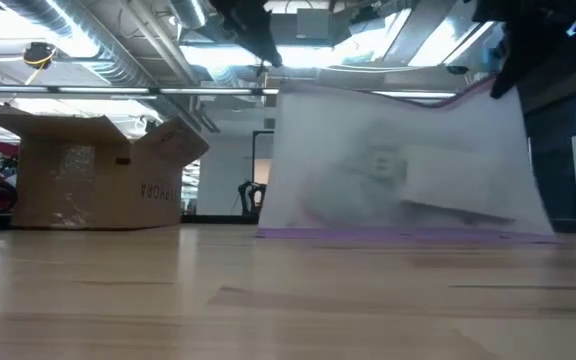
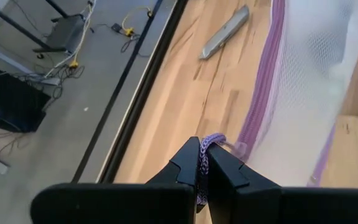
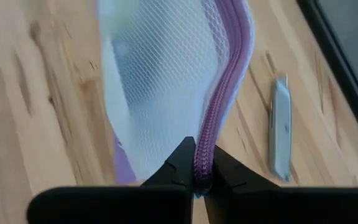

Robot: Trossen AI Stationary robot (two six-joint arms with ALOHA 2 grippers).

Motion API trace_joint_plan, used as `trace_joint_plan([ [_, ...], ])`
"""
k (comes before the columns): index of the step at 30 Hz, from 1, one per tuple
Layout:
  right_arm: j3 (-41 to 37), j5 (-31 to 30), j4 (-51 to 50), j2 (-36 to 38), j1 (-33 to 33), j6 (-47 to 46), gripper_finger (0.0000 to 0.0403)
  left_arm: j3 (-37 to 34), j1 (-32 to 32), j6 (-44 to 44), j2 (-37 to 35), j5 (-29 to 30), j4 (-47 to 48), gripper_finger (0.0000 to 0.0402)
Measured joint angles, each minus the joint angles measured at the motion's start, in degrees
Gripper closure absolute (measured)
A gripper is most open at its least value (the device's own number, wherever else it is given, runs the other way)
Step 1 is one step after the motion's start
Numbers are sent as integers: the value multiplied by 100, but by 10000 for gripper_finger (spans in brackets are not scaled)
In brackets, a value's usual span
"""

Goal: Unpack boxes
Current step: Close the zip bag

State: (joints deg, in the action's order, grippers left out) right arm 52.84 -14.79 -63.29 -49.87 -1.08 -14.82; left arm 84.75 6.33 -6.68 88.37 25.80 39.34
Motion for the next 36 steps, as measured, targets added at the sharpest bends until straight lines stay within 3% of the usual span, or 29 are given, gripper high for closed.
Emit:
trace_joint_plan([
  [12, 360, 21, 410, -33, 0, 357, 403, 20, 98, -252, -147, -696, 102, 402],
  [23, 905, 377, -256, -59, 0, 599, 403, 178, 80, -217, -366, -871, 176, 402],
  [29, 907, 868, -311, -61, 0, 623, 403, 344, 0, -293, -366, -901, 211, 402],
  [36, 907, 1553, -646, -59, -2, 585, 403, 431, -37, 32, -366, -1654, 102, 402],
])
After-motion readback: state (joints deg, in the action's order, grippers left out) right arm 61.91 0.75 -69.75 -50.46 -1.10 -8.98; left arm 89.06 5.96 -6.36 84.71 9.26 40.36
